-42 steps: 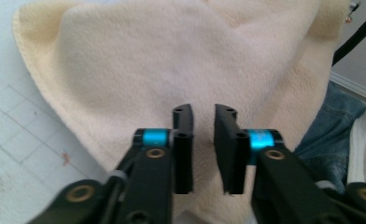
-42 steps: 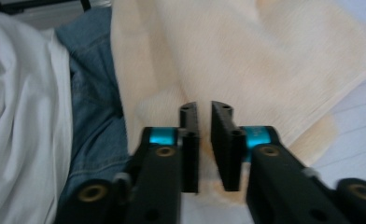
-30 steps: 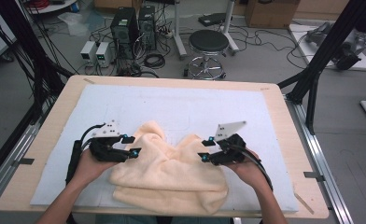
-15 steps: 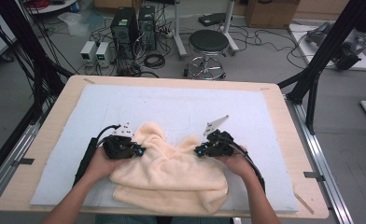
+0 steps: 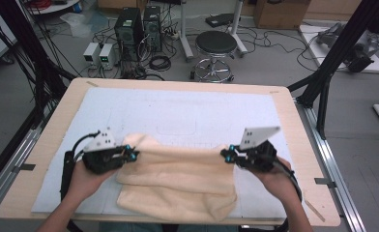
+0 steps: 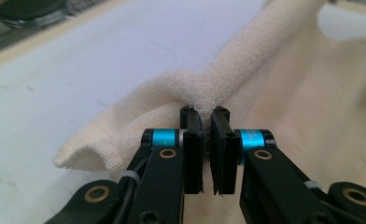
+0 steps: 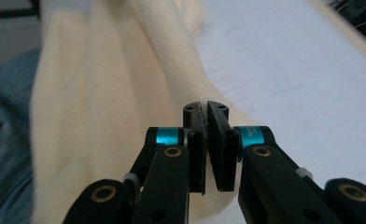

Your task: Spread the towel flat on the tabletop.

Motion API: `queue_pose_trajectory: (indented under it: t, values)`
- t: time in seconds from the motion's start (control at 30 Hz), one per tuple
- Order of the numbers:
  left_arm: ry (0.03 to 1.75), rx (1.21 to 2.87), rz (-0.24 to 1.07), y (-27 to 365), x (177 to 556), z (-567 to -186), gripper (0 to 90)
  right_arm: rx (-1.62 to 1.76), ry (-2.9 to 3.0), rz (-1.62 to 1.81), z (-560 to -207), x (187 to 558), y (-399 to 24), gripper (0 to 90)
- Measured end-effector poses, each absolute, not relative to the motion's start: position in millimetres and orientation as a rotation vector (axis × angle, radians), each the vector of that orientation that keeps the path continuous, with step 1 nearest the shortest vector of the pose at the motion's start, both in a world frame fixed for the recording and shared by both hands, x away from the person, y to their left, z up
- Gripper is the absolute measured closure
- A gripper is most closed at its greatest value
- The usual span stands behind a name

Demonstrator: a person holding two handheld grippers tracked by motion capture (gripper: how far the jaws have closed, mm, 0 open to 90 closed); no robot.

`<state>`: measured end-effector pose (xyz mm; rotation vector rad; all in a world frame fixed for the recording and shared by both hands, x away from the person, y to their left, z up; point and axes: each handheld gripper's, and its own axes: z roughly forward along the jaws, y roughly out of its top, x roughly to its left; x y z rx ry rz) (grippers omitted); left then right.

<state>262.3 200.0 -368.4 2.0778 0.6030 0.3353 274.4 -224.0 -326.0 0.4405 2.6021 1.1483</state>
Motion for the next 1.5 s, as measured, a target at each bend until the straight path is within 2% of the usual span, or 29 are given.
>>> queue_pose_trajectory:
  t: [0.03,0.07,0.1,0.17,0.2,0.23,0.27,0.33,0.37,0.47,0.6,0.67,0.73,0.87,0.93,0.97,1.0,1.03,1.1,1.13,1.23,1.37,1.4,1.43,1.5]
  values:
    - [0.597,2.098,0.304,202,254,-377,83.8,0.436,2.654,1.158,-345,256,-223,86.4]
    - [0.596,2.115,0.264,204,247,-385,83.8,0.436,2.654,1.158,-345,256,-223,86.4]
    - [0.594,2.123,0.234,205,240,-393,82.8,0.442,2.712,1.153,-366,240,-221,86.0]
    - [0.578,2.148,0.169,207,230,-404,81.5,0.442,2.735,1.143,-375,234,-220,85.7]
    - [0.572,2.163,0.147,209,228,-406,78.6,0.444,2.752,1.139,-382,229,-220,85.3]
    - [0.567,2.172,0.135,210,227,-406,72.0,0.441,2.778,1.141,-387,223,-219,82.5]
    - [0.562,2.174,0.133,211,226,-405,72.0,0.441,2.778,1.141,-387,223,-219,82.5]
    - [0.563,2.165,0.145,215,228,-398,65.8,0.435,2.773,1.147,-384,223,-218,73.4]
    - [0.558,2.159,0.158,217,230,-394,62.6,0.443,2.762,1.165,-379,226,-219,71.6]
    - [0.573,2.117,0.206,222,239,-381,58.0,0.456,2.702,1.231,-361,238,-222,64.8]
    - [0.601,2.097,0.279,224,263,-375,53.6,0.497,2.631,1.214,-351,269,-222,60.5]
    - [0.627,2.097,0.295,224,278,-380,48.3,0.567,2.643,1.232,-361,296,-219,56.4]
    - [0.684,2.085,0.285,223,293,-387,48.1,0.586,2.655,1.235,-366,304,-216,54.9]
    - [0.762,2.138,0.270,221,317,-406,47.5,0.640,2.747,1.201,-390,330,-205,46.0]
    - [0.796,2.184,0.185,219,326,-418,47.1,0.679,2.810,1.144,-402,338,-198,42.9]
    - [0.807,2.199,0.131,217,329,-424,53.1,0.706,2.885,1.113,-411,343,-194,53.0]
    - [0.804,2.206,0.087,216,330,-428,53.1,0.706,2.885,1.113,-411,343,-194,53.0]
    - [0.796,2.209,0.076,215,330,-431,62.3,0.708,2.926,1.128,-414,344,-194,67.0]
    - [0.799,2.216,0.113,212,328,-432,74.4,0.655,2.951,1.167,-414,341,-194,87.2]
    - [0.794,2.222,0.142,211,327,-430,79.8,0.634,2.939,1.159,-412,339,-194,89.4]
    - [0.812,2.184,0.187,213,326,-423,89.4,0.626,2.820,1.165,-395,330,-200,89.6]
    - [0.823,2.134,0.178,213,327,-415,89.5,0.636,2.744,1.219,-379,328,-208,89.4]
    - [0.827,2.128,0.177,213,327,-415,88.7,0.643,2.744,1.236,-377,331,-210,85.4]
    - [0.832,2.139,0.179,213,327,-415,81.8,0.664,2.740,1.238,-378,333,-211,72.3]
    - [0.847,2.161,0.171,213,327,-419,62.1,0.694,2.770,1.200,-385,337,-210,62.8]
